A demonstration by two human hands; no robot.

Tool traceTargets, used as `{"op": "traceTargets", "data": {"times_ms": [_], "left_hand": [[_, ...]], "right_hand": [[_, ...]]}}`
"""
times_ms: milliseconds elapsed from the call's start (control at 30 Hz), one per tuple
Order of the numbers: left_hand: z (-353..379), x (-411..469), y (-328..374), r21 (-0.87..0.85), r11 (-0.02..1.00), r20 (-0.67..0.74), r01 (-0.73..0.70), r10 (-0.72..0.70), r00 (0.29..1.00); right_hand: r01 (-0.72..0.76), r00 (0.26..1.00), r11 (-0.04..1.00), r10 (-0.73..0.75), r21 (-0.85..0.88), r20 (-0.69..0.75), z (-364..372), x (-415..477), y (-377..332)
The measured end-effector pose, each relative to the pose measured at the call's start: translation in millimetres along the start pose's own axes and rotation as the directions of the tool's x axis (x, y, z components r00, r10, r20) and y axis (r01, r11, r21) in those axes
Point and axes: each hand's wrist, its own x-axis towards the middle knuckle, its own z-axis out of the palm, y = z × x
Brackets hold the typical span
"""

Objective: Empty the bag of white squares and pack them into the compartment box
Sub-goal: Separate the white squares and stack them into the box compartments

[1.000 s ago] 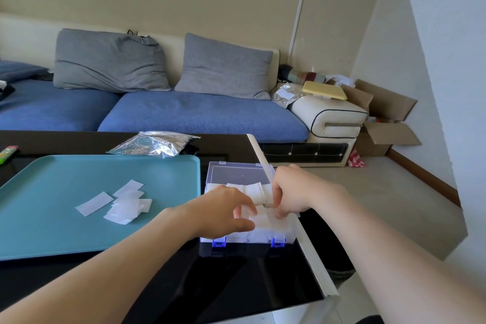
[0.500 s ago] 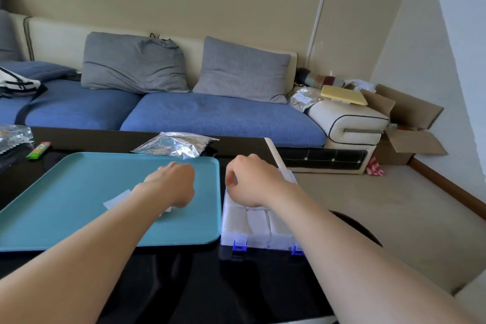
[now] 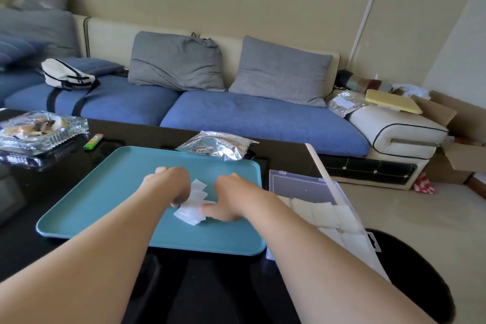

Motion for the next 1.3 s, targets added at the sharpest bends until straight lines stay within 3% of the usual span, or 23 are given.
{"op": "traceTargets", "data": {"times_ms": [233, 300, 467, 733, 933, 1067, 1300], "left_hand": [[-11.8, -4.5, -5.7, -0.071, 0.997, 0.071, 0.039, -0.034, 0.997], [-13.5, -8.3, -6.4, -0.082, 0.996, 0.071, 0.021, -0.015, 0.997], [-6.9, 3.2, -15.9, -0.294, 0.954, 0.12, 0.055, -0.02, 0.993], [-9.7, 0.3, -26.6, -0.409, 0.912, 0.215, 0.034, 0.06, 0.975], [-11.6, -10.8, -31.8, -0.455, 0.89, 0.304, 0.038, 0.115, 0.946], [-14.7, -14.6, -34.5, -0.491, 0.871, 0.301, 0.023, 0.145, 0.943], [-15.8, -16.0, -38.0, -0.553, 0.833, 0.207, 0.023, 0.11, 0.972]], "right_hand": [[0.052, 0.999, 0.999, -0.052, -0.008, 0.016, 6.4, 26.0, -13.8], [0.053, 0.999, 0.997, -0.054, 0.049, 0.002, 6.2, 29.2, -12.6], [0.044, 0.998, 0.981, -0.05, 0.191, 0.027, 2.3, 25.5, -9.0], [0.017, 0.999, 0.952, -0.032, 0.307, 0.043, -3.6, 15.1, -17.2], [-0.035, 0.995, 0.964, 0.009, 0.263, 0.102, -2.4, 6.6, -24.5], [0.008, 0.99, 0.984, -0.032, 0.178, 0.135, -0.3, 0.1, -37.5], [-0.015, 0.987, 0.945, -0.039, 0.327, 0.158, 1.5, 2.6, -30.8]]}}
